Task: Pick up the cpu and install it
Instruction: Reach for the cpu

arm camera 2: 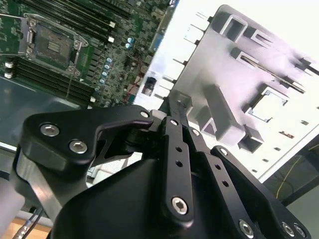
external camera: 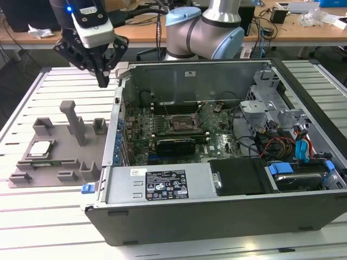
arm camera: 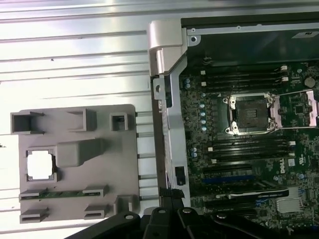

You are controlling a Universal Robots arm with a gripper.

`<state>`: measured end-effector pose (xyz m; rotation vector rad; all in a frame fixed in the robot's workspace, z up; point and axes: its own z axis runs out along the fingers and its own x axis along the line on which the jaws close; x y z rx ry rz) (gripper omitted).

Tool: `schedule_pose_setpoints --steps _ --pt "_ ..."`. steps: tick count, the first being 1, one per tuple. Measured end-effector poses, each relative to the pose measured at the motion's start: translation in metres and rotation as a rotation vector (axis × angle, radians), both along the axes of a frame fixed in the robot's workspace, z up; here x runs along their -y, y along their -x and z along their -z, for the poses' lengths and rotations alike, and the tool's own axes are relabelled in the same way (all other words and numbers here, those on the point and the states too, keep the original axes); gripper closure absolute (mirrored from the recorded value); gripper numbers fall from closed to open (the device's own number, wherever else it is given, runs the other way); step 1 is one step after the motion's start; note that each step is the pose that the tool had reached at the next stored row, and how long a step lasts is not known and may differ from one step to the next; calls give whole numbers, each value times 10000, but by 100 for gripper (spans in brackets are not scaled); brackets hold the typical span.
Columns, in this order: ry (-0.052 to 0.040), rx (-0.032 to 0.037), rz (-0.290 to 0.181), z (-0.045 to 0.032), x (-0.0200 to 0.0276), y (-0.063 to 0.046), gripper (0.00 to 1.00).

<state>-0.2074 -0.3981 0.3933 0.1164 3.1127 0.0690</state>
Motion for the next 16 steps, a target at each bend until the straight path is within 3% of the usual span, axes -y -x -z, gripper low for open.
schedule_pose_setpoints --steps 16 --pt "0 13 0 0 -2 403 89"
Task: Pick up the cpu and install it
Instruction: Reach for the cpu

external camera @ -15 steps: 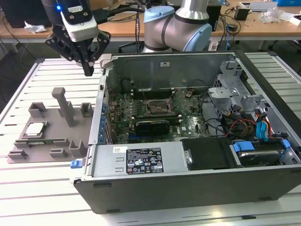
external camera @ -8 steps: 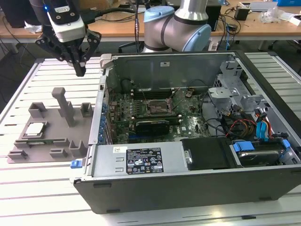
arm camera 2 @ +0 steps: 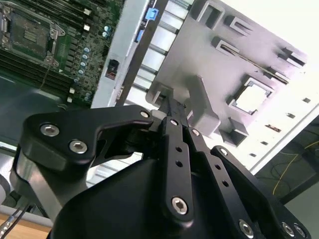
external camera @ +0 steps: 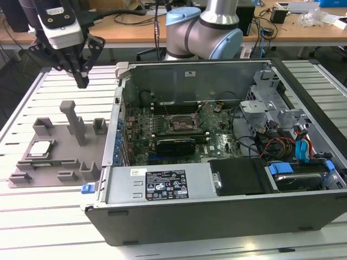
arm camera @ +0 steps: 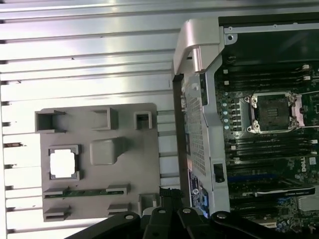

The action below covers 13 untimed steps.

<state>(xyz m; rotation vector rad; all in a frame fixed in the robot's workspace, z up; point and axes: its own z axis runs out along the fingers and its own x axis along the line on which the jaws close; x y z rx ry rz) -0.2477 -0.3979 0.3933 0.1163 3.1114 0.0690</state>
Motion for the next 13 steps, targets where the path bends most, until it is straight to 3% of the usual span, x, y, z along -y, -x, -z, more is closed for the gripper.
schedule_pose_setpoints --steps 13 --pt "0 20 0 0 -3 452 89"
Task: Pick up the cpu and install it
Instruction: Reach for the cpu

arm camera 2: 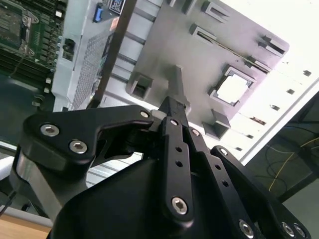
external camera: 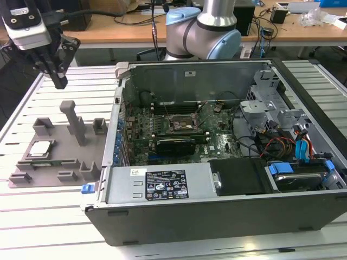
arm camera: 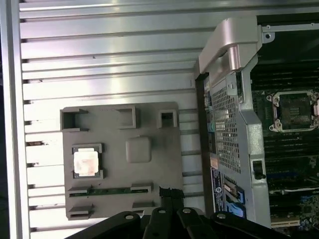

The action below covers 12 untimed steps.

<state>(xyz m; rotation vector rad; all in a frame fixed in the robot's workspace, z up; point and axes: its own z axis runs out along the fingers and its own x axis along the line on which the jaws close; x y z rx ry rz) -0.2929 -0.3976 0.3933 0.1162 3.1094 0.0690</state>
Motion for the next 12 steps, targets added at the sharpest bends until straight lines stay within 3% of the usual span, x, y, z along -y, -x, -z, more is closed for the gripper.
schedule_pose_setpoints --steps 9,12 --pt "0 22 1 3 -4 344 89" --pt "-1 21 0 34 -39 436 89"
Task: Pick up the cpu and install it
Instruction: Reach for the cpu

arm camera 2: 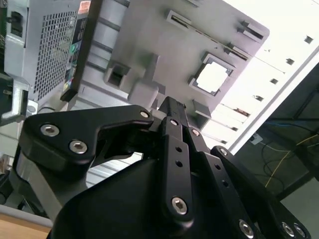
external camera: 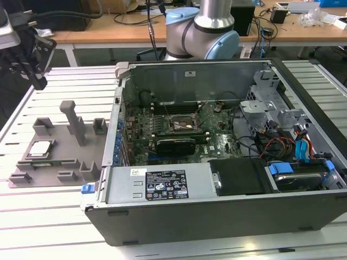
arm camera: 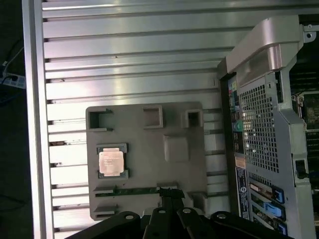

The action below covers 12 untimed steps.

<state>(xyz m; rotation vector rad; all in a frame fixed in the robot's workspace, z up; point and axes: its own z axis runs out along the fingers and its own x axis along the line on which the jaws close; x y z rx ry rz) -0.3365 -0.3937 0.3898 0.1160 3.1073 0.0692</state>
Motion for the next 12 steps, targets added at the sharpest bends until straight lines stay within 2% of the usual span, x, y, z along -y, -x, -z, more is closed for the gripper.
schedule_pose_setpoints --steps 3,6,9,12 --pt "0 -1 1 81 -71 104 89" --pt "0 0 1 146 -116 146 89" --pt "1 0 1 228 -148 176 89" --pt "1 -1 2 290 -160 189 89"
